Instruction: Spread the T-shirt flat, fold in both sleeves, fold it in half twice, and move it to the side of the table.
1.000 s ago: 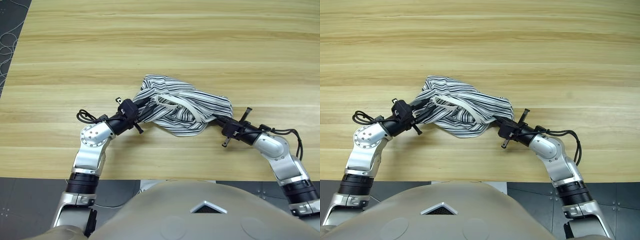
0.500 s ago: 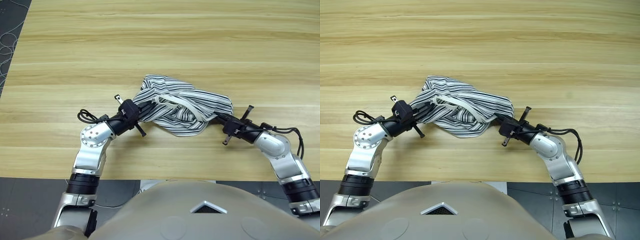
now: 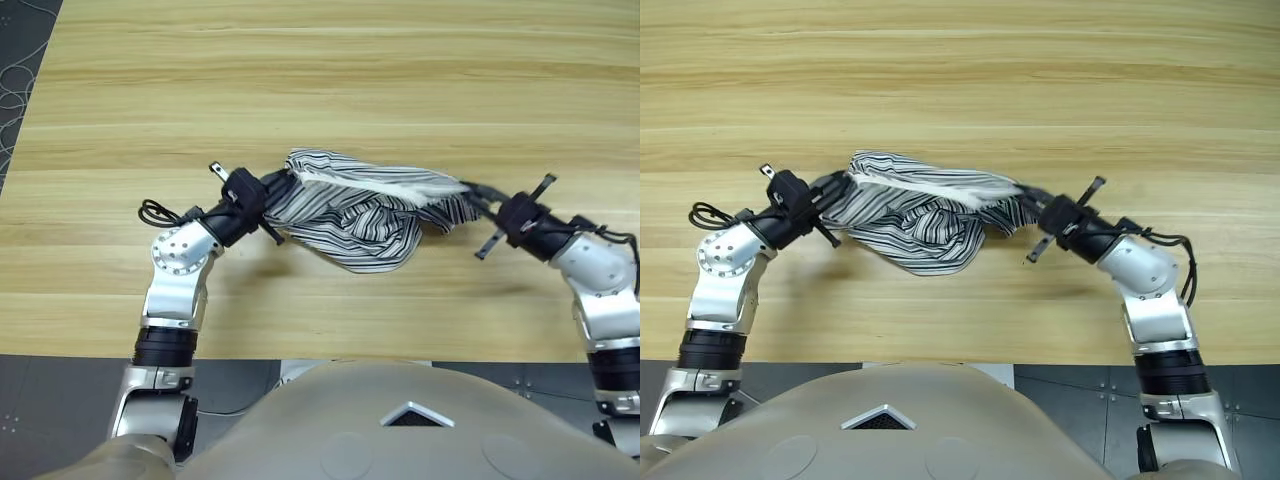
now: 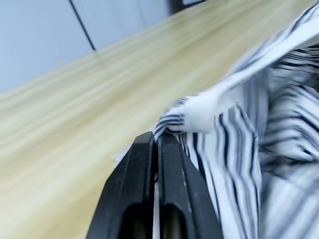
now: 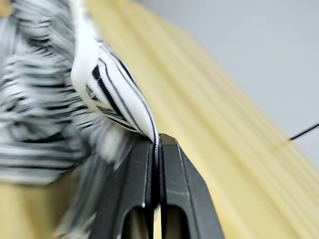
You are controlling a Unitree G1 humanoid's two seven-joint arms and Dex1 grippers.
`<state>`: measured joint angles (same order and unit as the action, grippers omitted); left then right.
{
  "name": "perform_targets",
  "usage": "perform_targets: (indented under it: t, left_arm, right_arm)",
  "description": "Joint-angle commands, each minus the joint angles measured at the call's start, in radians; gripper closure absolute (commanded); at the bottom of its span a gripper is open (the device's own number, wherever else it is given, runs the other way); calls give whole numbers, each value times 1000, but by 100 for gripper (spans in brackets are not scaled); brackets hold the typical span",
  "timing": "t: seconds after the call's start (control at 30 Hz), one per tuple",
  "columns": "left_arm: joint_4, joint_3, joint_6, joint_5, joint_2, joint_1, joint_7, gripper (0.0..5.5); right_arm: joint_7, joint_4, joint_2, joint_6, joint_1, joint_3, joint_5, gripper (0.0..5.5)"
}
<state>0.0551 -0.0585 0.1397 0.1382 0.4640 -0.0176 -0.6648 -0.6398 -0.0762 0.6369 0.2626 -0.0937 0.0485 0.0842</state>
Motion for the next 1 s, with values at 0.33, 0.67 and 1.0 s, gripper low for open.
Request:
perform_targets:
  t: [0.33, 0.67, 1.0]
  left_arm:
    - [470, -39, 174, -249, 136, 744, -12, 538]
    - [397, 57, 300, -154, 423, 961, -164, 538]
    - [-577, 754, 18, 471, 487, 5, -541, 538]
  right_arm:
    - [184, 494, 35, -168, 746, -16, -230, 540]
    - [-236, 306, 230, -200, 842, -246, 191, 540]
    - [-796, -275, 206, -414, 105, -852, 924, 540]
